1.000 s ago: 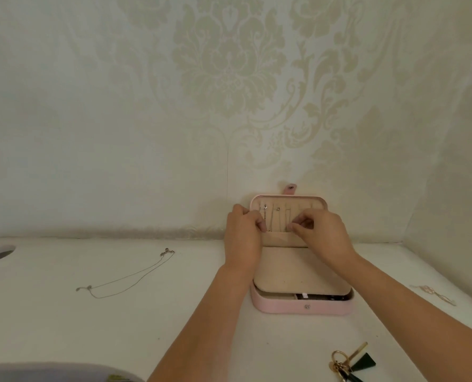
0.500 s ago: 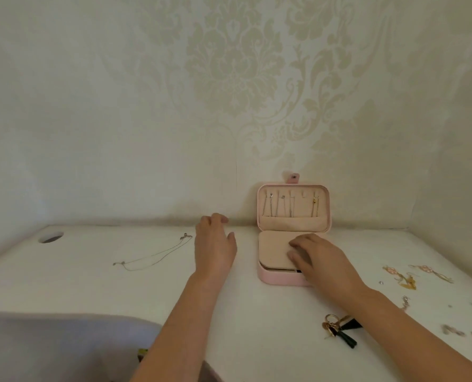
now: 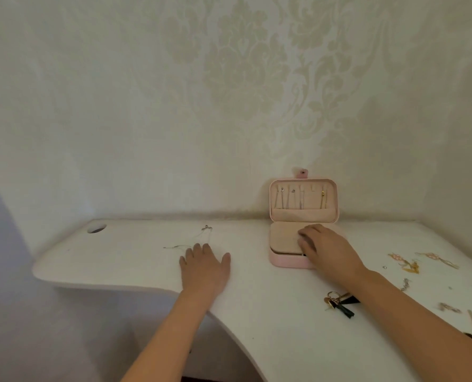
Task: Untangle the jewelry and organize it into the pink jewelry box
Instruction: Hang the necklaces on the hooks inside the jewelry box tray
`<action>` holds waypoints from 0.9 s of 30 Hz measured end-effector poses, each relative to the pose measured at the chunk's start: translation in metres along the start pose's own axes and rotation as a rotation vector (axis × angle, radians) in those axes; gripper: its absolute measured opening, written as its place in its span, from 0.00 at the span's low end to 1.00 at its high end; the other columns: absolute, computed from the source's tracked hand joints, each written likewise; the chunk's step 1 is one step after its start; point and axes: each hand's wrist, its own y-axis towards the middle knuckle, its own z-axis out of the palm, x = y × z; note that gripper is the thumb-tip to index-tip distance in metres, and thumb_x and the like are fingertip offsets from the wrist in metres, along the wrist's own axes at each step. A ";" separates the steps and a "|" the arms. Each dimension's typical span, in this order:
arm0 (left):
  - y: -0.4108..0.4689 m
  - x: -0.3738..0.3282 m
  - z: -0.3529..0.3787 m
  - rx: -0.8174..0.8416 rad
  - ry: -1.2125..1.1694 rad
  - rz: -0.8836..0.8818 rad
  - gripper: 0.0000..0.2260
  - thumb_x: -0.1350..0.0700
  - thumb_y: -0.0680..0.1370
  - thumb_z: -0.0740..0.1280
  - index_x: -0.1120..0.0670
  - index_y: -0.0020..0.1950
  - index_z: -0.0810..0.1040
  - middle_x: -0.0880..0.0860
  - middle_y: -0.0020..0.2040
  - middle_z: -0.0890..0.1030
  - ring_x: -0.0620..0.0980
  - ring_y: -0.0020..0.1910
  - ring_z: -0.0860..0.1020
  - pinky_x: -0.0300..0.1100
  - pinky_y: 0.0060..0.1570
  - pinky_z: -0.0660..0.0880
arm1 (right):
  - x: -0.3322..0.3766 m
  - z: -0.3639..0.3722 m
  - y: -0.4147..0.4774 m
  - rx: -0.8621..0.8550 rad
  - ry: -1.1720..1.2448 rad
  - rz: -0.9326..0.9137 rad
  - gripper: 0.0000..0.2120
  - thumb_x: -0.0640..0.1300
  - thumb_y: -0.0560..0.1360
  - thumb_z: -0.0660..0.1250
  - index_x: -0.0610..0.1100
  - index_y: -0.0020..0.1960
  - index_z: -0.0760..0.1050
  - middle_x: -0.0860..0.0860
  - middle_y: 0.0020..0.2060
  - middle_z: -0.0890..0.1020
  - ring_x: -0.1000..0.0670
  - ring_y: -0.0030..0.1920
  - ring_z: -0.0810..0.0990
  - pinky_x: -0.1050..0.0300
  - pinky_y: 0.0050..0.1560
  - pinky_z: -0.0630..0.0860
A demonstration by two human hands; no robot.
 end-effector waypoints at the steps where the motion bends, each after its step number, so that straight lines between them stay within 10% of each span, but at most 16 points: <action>1: -0.009 -0.008 0.002 0.003 -0.002 0.043 0.30 0.40 0.80 0.49 0.58 0.75 0.58 0.57 0.75 0.60 0.58 0.74 0.57 0.54 0.73 0.52 | 0.000 0.000 0.001 0.000 0.000 -0.001 0.17 0.49 0.81 0.55 0.46 0.67 0.70 0.51 0.63 0.74 0.51 0.59 0.74 0.60 0.56 0.68; 15: -0.096 -0.059 -0.005 0.258 0.110 0.180 0.27 0.37 0.80 0.43 0.43 0.77 0.45 0.60 0.78 0.43 0.62 0.76 0.41 0.58 0.72 0.40 | 0.003 0.000 0.003 0.017 -0.018 -0.013 0.16 0.45 0.81 0.55 0.42 0.65 0.72 0.46 0.60 0.76 0.47 0.58 0.75 0.57 0.55 0.69; 27: -0.126 -0.008 -0.025 0.426 0.040 0.541 0.28 0.31 0.74 0.47 0.31 0.73 0.45 0.49 0.78 0.38 0.52 0.76 0.35 0.55 0.72 0.33 | 0.058 0.024 -0.008 0.285 -0.131 -0.564 0.13 0.32 0.74 0.56 0.41 0.53 0.76 0.50 0.50 0.81 0.46 0.46 0.77 0.60 0.67 0.57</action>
